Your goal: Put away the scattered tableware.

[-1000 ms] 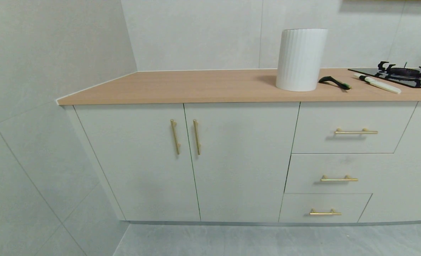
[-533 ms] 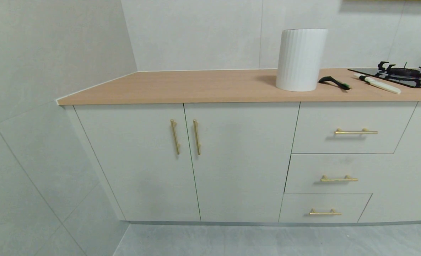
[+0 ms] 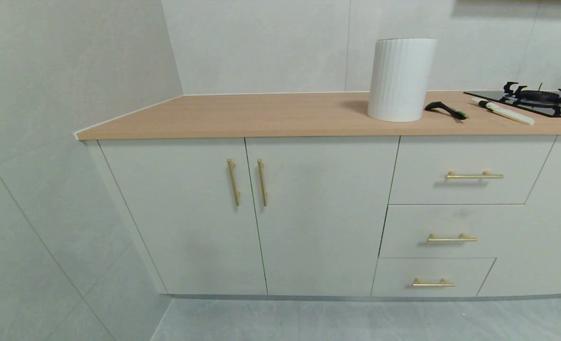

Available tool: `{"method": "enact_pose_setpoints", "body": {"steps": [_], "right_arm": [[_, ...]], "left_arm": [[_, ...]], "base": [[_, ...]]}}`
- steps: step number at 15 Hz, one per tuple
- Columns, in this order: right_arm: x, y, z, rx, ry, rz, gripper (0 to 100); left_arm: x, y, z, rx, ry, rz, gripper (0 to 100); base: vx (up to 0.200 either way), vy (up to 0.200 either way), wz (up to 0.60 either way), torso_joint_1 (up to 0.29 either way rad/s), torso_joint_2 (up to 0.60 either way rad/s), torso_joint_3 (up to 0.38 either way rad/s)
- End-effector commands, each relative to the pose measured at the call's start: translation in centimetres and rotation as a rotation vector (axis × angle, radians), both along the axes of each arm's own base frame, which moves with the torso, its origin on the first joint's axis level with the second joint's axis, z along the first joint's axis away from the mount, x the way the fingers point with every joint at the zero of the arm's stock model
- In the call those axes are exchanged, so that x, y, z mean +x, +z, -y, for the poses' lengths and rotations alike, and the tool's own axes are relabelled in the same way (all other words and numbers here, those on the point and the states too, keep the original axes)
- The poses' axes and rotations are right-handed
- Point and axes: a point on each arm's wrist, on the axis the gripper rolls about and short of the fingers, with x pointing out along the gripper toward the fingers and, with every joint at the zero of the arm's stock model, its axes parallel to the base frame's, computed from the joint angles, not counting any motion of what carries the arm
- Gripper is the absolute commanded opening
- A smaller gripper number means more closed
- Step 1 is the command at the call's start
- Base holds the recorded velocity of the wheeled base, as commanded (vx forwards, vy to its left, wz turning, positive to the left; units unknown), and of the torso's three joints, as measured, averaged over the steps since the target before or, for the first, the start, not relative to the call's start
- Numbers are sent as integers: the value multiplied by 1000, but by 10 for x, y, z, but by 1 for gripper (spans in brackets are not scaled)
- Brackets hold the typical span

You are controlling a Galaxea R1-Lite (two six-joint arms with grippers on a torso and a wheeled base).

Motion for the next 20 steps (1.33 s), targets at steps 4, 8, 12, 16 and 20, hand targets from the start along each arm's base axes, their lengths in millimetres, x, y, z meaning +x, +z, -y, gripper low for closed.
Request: {"method": "enact_pose_setpoints", "body": {"steps": [4,8,12,16,20], "right_arm": [[0,0,0,1,11,-2,100],[0,0,0,2,9,-2,100],[0,0,0,2,11,-2,100],[0,0,0,2,11,-2,100],[0,0,0,2,9,-2,100]], "left_arm": [[0,0,0,0,1,0,100],[0,0,0,0,1,0,100],[0,0,0,0,1,0,100],[0,0,0,0,1,0,100],[0,0,0,-1,1,0,100]], "base": [[0,0,0,0,0,0],[0,0,0,0,0,0],[0,-200,0,2,0,0],[0,-200,0,5,4,4],[0,-200,0,0,1,0]]}}
